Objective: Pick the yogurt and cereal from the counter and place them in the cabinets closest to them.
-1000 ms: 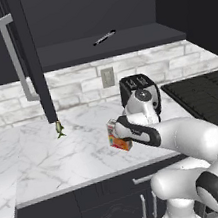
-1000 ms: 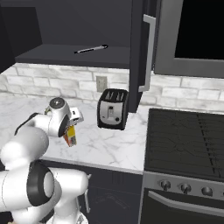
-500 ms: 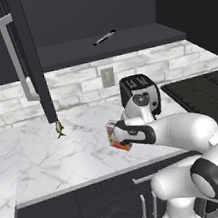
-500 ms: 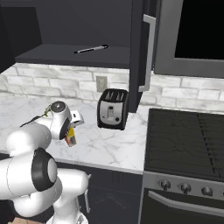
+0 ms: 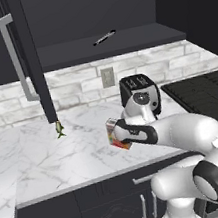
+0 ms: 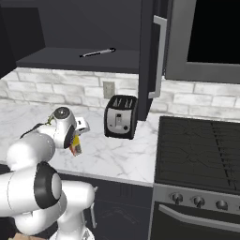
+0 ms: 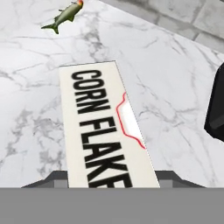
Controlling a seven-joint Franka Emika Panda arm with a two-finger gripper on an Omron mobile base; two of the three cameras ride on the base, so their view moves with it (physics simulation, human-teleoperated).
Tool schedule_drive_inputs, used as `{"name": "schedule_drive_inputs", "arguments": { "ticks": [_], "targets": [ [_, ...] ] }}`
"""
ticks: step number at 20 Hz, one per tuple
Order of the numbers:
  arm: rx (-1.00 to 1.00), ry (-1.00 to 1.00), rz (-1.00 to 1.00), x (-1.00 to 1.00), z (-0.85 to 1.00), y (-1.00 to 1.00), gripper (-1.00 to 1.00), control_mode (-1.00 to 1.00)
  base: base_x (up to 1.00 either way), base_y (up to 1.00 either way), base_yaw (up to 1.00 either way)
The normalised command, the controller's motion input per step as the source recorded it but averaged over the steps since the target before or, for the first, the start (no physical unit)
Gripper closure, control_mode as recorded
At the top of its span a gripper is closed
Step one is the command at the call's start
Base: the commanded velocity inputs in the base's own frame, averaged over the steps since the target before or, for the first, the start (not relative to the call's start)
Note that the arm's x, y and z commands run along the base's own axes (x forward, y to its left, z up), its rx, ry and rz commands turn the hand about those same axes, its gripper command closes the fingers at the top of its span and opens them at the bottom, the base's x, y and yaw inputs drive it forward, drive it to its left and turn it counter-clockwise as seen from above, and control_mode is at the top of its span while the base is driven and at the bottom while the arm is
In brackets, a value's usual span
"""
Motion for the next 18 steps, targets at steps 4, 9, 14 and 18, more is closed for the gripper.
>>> {"name": "schedule_drive_inputs", "arguments": {
  "ticks": [4, 9, 14, 18],
  "targets": [
    [0.00, 0.00, -0.02, -0.03, 0.47, 0.00, 1.00, -1.00, 0.00, 0.00, 0.00],
    [0.00, 0.00, -0.06, -0.23, 0.57, 0.00, 1.00, -1.00, 0.00, 0.00, 0.00],
    [0.00, 0.00, -0.08, -0.34, 0.58, 0.00, 1.00, -1.00, 0.00, 0.00, 0.00],
    [0.02, 0.00, -0.09, -0.41, 0.58, 0.00, 1.00, -1.00, 0.00, 0.00, 0.00]
  ]
}}
